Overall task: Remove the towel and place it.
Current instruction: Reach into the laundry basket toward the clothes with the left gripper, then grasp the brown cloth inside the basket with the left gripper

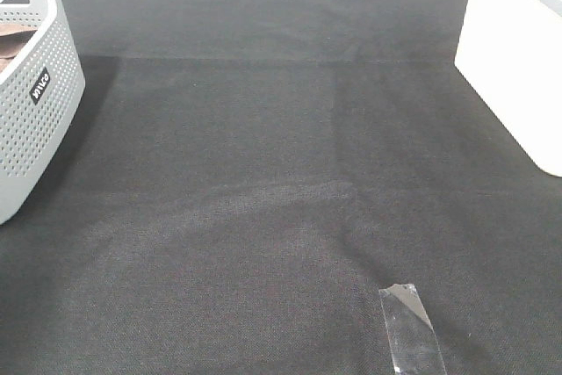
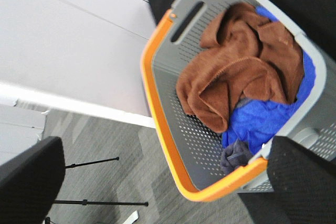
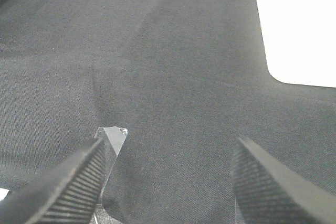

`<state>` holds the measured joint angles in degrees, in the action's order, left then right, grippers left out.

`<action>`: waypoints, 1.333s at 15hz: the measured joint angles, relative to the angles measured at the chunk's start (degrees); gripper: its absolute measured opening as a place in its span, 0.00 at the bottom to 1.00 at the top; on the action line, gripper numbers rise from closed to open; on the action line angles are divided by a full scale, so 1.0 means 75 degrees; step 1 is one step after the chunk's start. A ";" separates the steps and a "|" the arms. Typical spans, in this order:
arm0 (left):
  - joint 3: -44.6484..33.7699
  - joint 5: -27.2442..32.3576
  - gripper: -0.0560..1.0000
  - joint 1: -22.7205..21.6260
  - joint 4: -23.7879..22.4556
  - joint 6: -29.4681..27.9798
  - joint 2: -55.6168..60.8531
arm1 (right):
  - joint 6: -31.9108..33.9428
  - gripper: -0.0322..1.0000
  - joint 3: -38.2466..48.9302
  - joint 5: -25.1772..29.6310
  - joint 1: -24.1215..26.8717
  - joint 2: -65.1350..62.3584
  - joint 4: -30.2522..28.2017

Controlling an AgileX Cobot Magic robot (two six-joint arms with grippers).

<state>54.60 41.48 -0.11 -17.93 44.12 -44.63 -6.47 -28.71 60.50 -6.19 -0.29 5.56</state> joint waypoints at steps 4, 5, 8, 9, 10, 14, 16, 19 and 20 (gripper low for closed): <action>0.1994 0.0596 0.99 -0.0008 -0.0206 0.0665 -0.4011 | 0.0000 0.66 0.0000 0.0000 0.0000 0.0000 0.0000; 0.2659 0.0825 0.98 -0.0099 -0.0199 0.0772 -0.4859 | 0.0000 0.66 0.0000 0.0000 0.0000 0.0000 0.0000; 0.4408 0.1856 0.98 -0.0581 -0.0061 0.1429 -0.7044 | 0.0000 0.66 0.0000 0.0000 0.0000 0.0000 0.0000; 0.4851 0.2017 0.98 -0.0710 -0.0061 0.1635 -0.7563 | 0.0000 0.66 0.0000 0.0000 0.0000 0.0000 0.0000; 0.5233 0.2093 0.98 -0.0833 -0.0061 0.1841 -0.8044 | 0.0000 0.66 0.0000 0.0000 0.0000 0.0000 0.0000; 0.5516 0.2002 0.98 -0.1314 -0.0046 0.2827 -0.9068 | 0.0000 0.66 0.0000 0.0000 0.0000 0.0000 0.0000; 0.5523 0.1536 0.98 -0.1513 -0.0061 0.3010 -0.9374 | 0.0000 0.66 0.0000 0.0000 0.0000 0.0000 0.0000; 0.5554 0.1306 0.96 -0.1513 -0.0061 0.3239 -0.9863 | 0.0000 0.66 0.0000 0.0000 0.0000 0.0000 0.0008; 0.5554 0.1306 0.94 -0.1513 -0.0046 0.3262 -0.9931 | 0.0000 0.66 0.0000 0.0000 0.0000 0.0000 0.0008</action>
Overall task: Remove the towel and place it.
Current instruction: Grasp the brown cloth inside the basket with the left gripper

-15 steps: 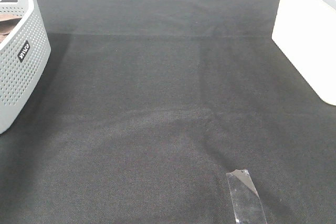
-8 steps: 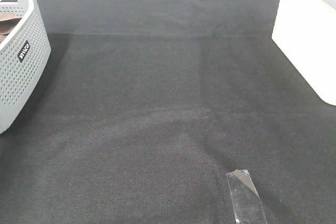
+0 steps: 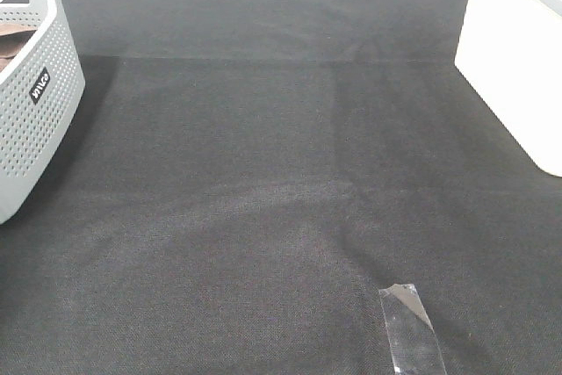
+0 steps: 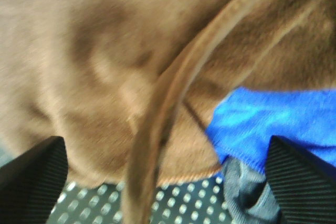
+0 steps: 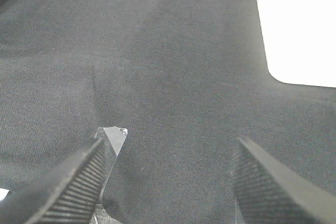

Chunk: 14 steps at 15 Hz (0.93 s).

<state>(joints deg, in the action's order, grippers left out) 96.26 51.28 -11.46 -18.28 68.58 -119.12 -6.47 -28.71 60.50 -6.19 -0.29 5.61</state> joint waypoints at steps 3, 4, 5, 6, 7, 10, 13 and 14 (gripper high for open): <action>0.0000 0.0000 0.53 0.0000 0.0023 0.0000 -0.0031 | 0.0000 0.66 0.0000 0.0000 0.0000 0.0000 0.0000; 0.0000 0.0000 0.30 0.0000 0.0023 -0.0130 -0.0031 | 0.0000 0.66 0.0000 0.0000 0.0000 0.0000 0.0000; 0.0000 0.0000 0.13 0.0000 0.0023 -0.0336 -0.0031 | 0.0000 0.66 0.0000 0.0000 0.0000 0.0000 0.0000; 0.0000 0.0000 0.08 0.0000 0.0031 -0.0573 -0.0031 | 0.0000 0.66 0.0000 0.0000 0.0000 0.0000 0.0000; 0.0000 0.0000 0.06 0.0000 0.0031 -0.0817 -0.0031 | 0.0000 0.66 0.0000 0.0000 0.0000 0.0000 0.0000; 0.0000 0.0000 0.05 0.0000 0.0382 -0.1413 -0.0031 | 0.0000 0.66 0.0000 0.0000 0.0000 0.0000 0.0000; 0.0000 0.0008 0.05 0.0191 0.0451 -0.1826 0.0168 | 0.0000 0.66 0.0000 0.0000 0.0000 0.0000 0.0000; 0.0000 0.0008 0.05 0.0313 0.0451 -0.1933 0.0443 | 0.0000 0.66 0.0000 0.0000 0.0000 0.0000 0.0000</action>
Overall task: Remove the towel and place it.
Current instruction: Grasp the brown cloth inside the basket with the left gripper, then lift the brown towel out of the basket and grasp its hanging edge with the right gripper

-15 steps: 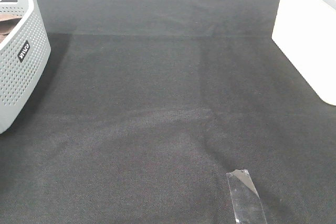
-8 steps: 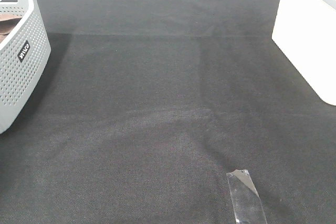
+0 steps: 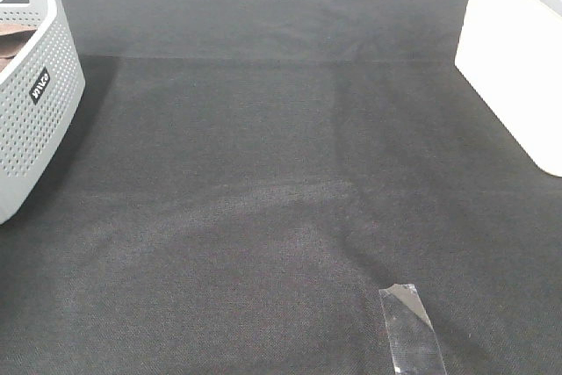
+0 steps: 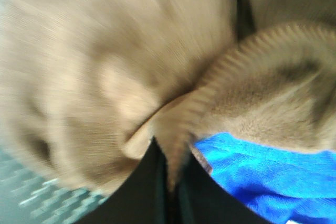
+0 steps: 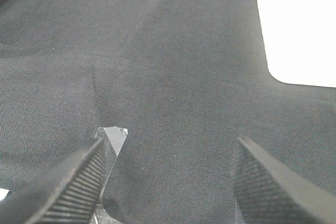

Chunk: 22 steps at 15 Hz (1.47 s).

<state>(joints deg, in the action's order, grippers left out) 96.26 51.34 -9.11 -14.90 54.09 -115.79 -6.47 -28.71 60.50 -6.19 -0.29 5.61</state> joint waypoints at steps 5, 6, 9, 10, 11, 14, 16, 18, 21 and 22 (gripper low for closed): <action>0.0000 0.0031 0.05 0.0168 0.0328 -0.0458 0.1971 | 0.0000 0.66 0.0000 0.0000 0.0000 0.0000 0.0000; 0.0000 0.0031 0.05 0.0168 0.0519 -0.0749 0.2307 | 0.0000 0.66 0.0000 0.0000 0.0000 0.0000 0.0000; 0.0000 0.0038 0.05 0.0168 0.1406 -0.1100 0.3568 | 0.0000 0.66 0.0000 0.0000 0.0000 0.0000 0.0000; 0.0000 0.0015 0.05 0.0168 0.1818 -0.1100 0.3950 | 0.0000 0.66 0.0000 0.0000 0.0000 0.0000 0.0015; 0.0000 0.0000 0.05 0.0168 0.2200 -0.1100 0.4316 | -0.0008 0.66 0.0000 -0.0053 0.0000 0.0023 0.0145; 0.0000 -0.0367 0.05 0.0168 0.3338 -0.1100 0.5264 | -0.0611 0.66 -0.0107 -0.0680 0.0000 0.0726 0.0848; 0.0000 -0.0458 0.05 0.0237 0.3858 -0.1047 0.5615 | -0.1872 0.66 -0.0107 -0.1627 0.0000 0.1474 0.1734; 0.0000 -0.0504 0.05 0.0825 0.3957 -0.0970 0.5806 | -0.3552 0.66 -0.0138 -0.2254 0.0000 0.2338 0.3140; 0.0000 -0.0940 0.05 0.2338 0.3942 -0.0955 0.5859 | -0.6937 0.66 -0.0168 -0.2422 0.0000 0.3980 0.6104; 0.0000 -0.1123 0.05 0.2895 0.3934 -0.1016 0.5852 | -0.8021 0.66 -0.0168 -0.2437 0.0000 0.4500 0.7097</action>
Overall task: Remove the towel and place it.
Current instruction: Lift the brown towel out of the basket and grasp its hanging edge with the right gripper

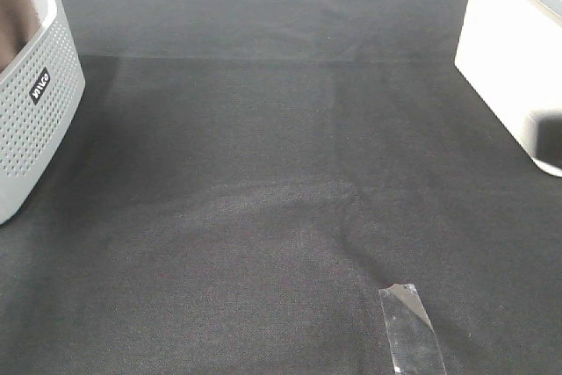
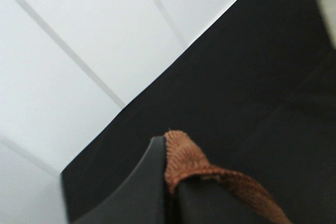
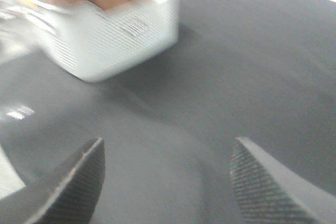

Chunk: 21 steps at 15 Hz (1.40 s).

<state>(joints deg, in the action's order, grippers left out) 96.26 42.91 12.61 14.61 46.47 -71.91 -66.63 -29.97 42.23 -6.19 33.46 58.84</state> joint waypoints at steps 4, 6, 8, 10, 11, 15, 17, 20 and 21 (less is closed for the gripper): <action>0.0000 -0.0397 0.05 0.1742 -0.0069 -0.0229 -0.0298 | -0.3461 0.66 0.0000 0.0443 0.0000 0.1902 0.2827; 0.0000 -0.0604 0.05 0.2597 -0.0351 -0.0229 -0.0634 | -0.5233 0.66 -0.0008 0.0970 0.0000 0.3170 0.4163; 0.0000 -0.0955 0.05 0.3300 -0.0772 -0.0229 -0.1085 | -0.6814 0.66 -0.0008 0.1711 0.0000 0.4423 0.5157; 0.0000 -0.1222 0.05 0.3751 -0.1131 -0.0229 -0.1490 | -0.7510 0.66 -0.0260 0.2299 0.0000 0.5638 0.5317; 0.0000 -0.1322 0.05 0.3904 -0.1184 -0.0229 -0.1620 | -0.7647 0.66 -0.0443 0.2338 0.0000 0.6150 0.5355; 0.0000 -0.1742 0.05 0.4018 -0.1184 -0.0229 -0.1811 | -0.7823 0.66 -0.1245 0.2544 -0.0390 0.7357 0.5432; 0.0000 -0.1887 0.05 0.4026 -0.1176 -0.0229 -0.1833 | -0.7800 0.66 -0.1688 0.2452 -0.0856 0.7777 0.5432; 0.0000 -0.2024 0.05 0.4026 -0.1176 -0.0260 -0.1879 | -0.7739 0.66 -0.2139 0.2315 -0.1329 0.8251 0.5462; 0.0000 -0.2078 0.05 0.4026 -0.1176 -0.0321 -0.1895 | -0.7647 0.66 -0.2147 0.2193 -0.1406 0.8358 0.5455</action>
<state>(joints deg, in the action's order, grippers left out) 96.26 27.33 42.80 5.79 44.06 -86.12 -123.99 -46.07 58.67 -16.73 96.14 99.75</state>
